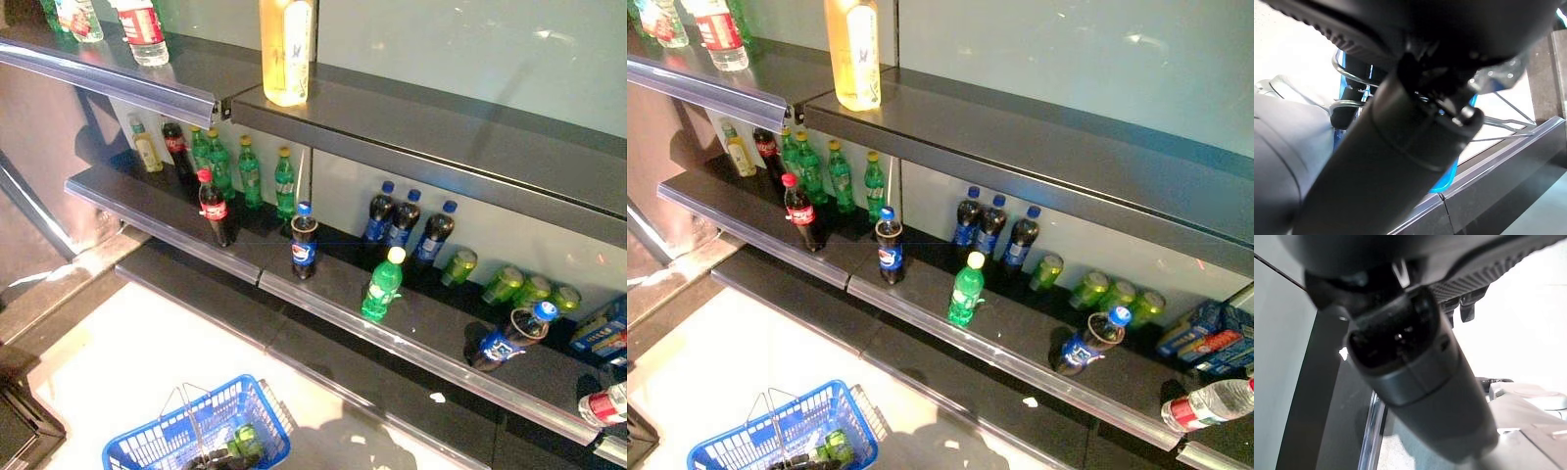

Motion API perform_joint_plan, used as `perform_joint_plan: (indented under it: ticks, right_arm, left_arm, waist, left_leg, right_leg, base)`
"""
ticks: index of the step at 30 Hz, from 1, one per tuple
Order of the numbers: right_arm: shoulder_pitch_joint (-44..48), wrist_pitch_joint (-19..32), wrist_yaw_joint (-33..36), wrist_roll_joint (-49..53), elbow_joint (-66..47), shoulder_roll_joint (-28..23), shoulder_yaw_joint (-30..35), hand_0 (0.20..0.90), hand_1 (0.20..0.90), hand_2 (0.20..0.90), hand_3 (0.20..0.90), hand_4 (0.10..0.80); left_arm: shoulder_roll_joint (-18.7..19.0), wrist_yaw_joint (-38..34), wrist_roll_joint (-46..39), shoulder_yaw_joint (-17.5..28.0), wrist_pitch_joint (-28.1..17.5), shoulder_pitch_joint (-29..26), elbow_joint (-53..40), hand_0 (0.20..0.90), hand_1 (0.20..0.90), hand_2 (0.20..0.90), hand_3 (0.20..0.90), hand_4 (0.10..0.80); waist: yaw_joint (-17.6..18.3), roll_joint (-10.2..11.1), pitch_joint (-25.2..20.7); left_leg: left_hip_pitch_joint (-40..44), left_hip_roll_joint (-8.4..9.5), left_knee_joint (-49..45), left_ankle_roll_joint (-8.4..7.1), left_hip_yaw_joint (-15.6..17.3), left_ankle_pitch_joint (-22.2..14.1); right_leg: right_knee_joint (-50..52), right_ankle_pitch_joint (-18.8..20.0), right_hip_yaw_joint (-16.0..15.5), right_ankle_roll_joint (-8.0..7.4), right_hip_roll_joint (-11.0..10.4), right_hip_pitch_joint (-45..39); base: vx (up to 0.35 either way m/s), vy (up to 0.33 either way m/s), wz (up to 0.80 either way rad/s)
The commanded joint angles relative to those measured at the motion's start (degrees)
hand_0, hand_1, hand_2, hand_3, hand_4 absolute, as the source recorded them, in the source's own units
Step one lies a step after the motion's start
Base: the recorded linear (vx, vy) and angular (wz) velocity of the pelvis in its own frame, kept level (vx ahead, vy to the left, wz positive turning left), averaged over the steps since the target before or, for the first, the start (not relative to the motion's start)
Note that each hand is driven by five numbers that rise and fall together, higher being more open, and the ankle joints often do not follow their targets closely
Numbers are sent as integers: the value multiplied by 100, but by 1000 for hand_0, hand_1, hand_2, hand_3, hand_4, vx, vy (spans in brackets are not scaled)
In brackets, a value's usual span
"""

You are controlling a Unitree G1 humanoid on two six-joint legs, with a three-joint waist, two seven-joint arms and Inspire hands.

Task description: Pick up the drink and place into the basket.

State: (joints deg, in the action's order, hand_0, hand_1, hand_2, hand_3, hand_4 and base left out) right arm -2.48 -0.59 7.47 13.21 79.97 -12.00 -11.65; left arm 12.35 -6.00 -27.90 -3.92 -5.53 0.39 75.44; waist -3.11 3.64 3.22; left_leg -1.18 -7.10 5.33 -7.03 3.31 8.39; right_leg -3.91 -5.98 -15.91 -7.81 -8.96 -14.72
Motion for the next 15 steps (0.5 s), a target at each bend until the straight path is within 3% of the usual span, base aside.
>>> perform_joint_plan:
  ticks: [1, 4, 15]
  right_arm:
    - [245, 109, 217, -411, 115, -72, -109, 900, 900, 900, 900, 800]
    - [273, 240, 335, -639, 24, -84, -217, 900, 900, 900, 900, 800]
    - [458, 1450, 318, -816, -1113, -233, -662, 900, 900, 900, 900, 800]
  left_arm:
    - [-206, 104, 128, -389, -242, -205, -31, 300, 300, 300, 200, 100]
    - [-195, 143, 165, -420, -246, -201, -76, 300, 300, 300, 200, 100]
    - [-68, 176, 372, -526, -134, -167, -318, 300, 300, 300, 200, 100]
  waist:
    - [-330, -409, 155]
    - [-347, -403, 165]
    - [-447, -299, 208]
  left_leg:
    - [319, -303, -33, -72, 15, -518]
    - [317, -298, -33, -69, 3, -516]
    - [306, -273, -33, -55, -80, -518]
  right_leg:
    - [259, 561, -153, -40, -272, 643]
    - [263, 559, -152, -39, -270, 639]
    - [275, 586, -170, -67, -272, 638]
  base:
    - [0, 0, 0]
    - [1, -1, 1]
    - [2, -23, 5]
